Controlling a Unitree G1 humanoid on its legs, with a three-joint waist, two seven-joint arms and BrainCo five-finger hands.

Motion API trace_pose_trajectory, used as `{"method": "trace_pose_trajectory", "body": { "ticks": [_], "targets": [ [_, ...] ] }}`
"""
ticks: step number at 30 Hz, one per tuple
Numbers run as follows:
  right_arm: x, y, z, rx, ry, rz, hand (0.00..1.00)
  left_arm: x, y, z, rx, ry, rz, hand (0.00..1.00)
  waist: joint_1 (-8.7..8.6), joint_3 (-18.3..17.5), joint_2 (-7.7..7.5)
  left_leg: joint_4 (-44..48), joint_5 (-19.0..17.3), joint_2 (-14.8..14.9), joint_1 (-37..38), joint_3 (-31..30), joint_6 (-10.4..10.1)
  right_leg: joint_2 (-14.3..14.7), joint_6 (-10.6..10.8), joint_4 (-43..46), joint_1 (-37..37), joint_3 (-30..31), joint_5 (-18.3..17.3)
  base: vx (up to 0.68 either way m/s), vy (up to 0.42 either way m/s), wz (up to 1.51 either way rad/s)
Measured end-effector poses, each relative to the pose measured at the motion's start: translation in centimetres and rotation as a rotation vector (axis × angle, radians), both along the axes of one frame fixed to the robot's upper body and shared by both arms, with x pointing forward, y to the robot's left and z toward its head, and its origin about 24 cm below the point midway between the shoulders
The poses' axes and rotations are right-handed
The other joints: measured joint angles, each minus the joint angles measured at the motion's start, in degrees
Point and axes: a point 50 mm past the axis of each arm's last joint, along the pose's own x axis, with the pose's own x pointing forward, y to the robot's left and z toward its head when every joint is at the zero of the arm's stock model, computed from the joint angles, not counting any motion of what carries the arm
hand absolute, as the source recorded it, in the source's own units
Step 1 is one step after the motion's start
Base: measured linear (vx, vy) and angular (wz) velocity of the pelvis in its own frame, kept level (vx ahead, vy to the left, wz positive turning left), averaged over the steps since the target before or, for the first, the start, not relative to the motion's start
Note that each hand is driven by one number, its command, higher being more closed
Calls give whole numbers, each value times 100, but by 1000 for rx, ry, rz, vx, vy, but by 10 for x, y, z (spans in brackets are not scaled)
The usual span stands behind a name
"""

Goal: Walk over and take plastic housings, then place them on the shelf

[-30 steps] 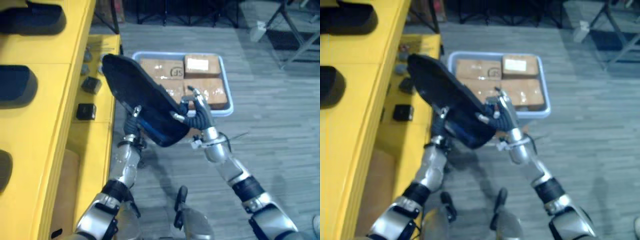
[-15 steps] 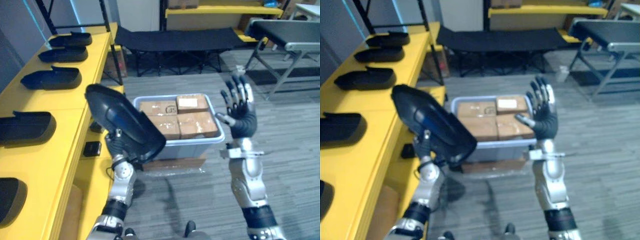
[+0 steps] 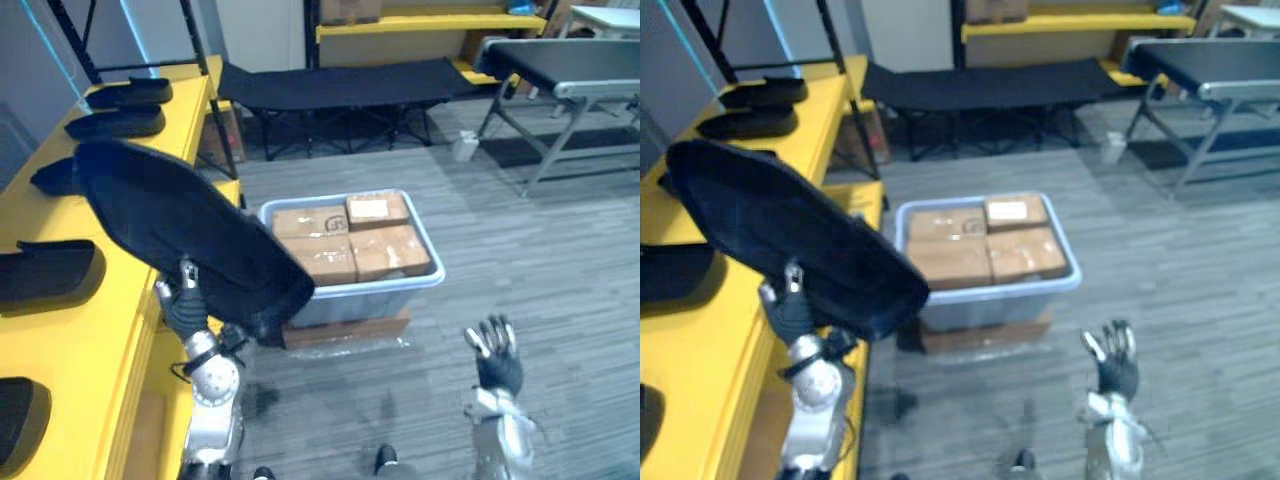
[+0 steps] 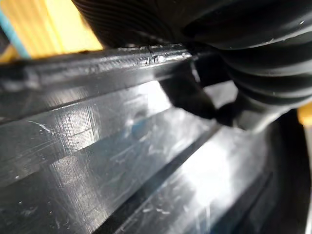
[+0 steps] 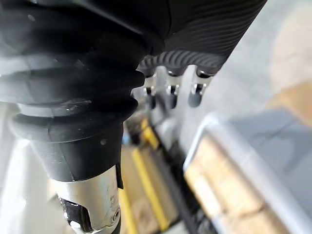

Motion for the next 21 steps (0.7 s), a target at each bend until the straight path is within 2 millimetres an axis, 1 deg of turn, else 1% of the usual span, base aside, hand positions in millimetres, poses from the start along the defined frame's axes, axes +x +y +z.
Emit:
{"method": "trace_pose_trajectory", "body": {
  "ticks": [1, 3, 5, 8, 10, 11, 12, 13, 14, 15, 16, 17, 19, 20, 21],
  "targets": [
    [-6, -4, -4, -3, 25, -29, 0, -2, -2, -2, 2, 9, -17, 100, -7, 7, -3, 213, -86, 34, -151, -110, 7, -36, -14, 109, -53, -68, -56, 7, 17, 26],
    [-10, -8, -6, -5, 35, -46, 0, -3, -2, -3, 11, 14, -30, 100, -11, 68, -16, 570, -251, 101, -316, -168, 17, -73, 11, 254, -106, -96, -130, -18, 10, 17],
    [-7, -8, -4, -13, 24, -44, 0, -3, 1, -2, 29, 10, -27, 100, -4, 77, -2, 850, -375, 166, -450, -244, 38, -86, -10, 338, -133, -107, -159, -27, 8, 6],
    [3, -11, 6, -58, -44, -6, 0, -5, 10, 6, 54, -27, 28, 100, 10, 176, 66, 1012, -486, 173, -485, -344, 43, -130, -20, 378, -38, -189, -201, -22, 10, 17],
    [13, -12, 21, -100, -118, 35, 0, -10, 25, 24, 101, -100, 115, 100, 25, 191, 133, 994, -487, 75, -679, -695, 48, -201, 32, 393, 53, -546, -310, -14, 10, 68],
    [18, -11, 26, -108, -149, 57, 0, -14, 31, 30, 119, -122, 155, 100, 44, 201, 144, 942, -457, 47, -697, -805, 56, -219, 38, 409, 71, -637, -329, 13, 8, 84],
    [29, -5, 40, -128, -224, 105, 0, -24, 44, 41, 160, -164, 242, 100, 92, 198, 176, 835, -370, -14, -772, -998, 59, -251, 50, 440, 89, -829, -371, 31, 5, 86],
    [41, 5, 55, -147, -304, 155, 0, -35, 57, 51, 181, -203, 326, 100, 208, 236, 216, 741, -271, -75, -778, -1218, 66, -280, 69, 442, 176, -1074, -397, 38, 9, 91],
    [48, 12, 62, -149, -338, 184, 0, -42, 63, 55, 191, -212, 370, 100, 280, 241, 228, 673, -214, -117, -782, -1321, 59, -301, 74, 451, 230, -1200, -408, 62, 11, 100],
    [61, 28, 73, -158, -394, 261, 0, -56, 75, 61, 223, -227, 457, 100, 439, 239, 247, 586, -116, -191, -782, -1562, 101, -328, 109, 478, 356, -1460, -421, 59, 14, 87],
    [68, 38, 78, -158, -420, 305, 0, -63, 80, 64, 246, -232, 497, 100, 528, 240, 244, 550, -81, -224, -785, -1716, 112, -328, 126, 476, 440, -1603, -447, 81, -1, 116],
    [81, 57, 87, -166, -463, 386, 0, -79, 90, 68, 285, -228, 569, 100, 742, 238, 241, 496, -33, -279, -806, -1972, 125, -328, 151, 467, 593, -1886, -499, 86, -10, 109],
    [99, 84, 102, -188, -513, 487, 0, -100, 103, 70, 322, -218, 672, 100, 1069, 241, 227, 438, 19, -388, -865, -2357, 130, -334, 194, 414, 784, -2294, -541, 67, -2, 113],
    [109, 97, 106, -203, -513, 528, 0, -115, 108, 69, 337, -197, 738, 100, 1364, 243, 226, 417, 30, -456, -873, -2520, 144, -330, 193, 360, 910, -2463, -543, 59, 32, 94],
    [115, 106, 107, -211, -505, 553, 0, -125, 111, 66, 342, -182, 780, 100, 1567, 239, 220, 415, 40, -523, -866, -2671, 154, -339, 193, 324, 1032, -2585, -543, 78, 60, 103]
  ]
}}
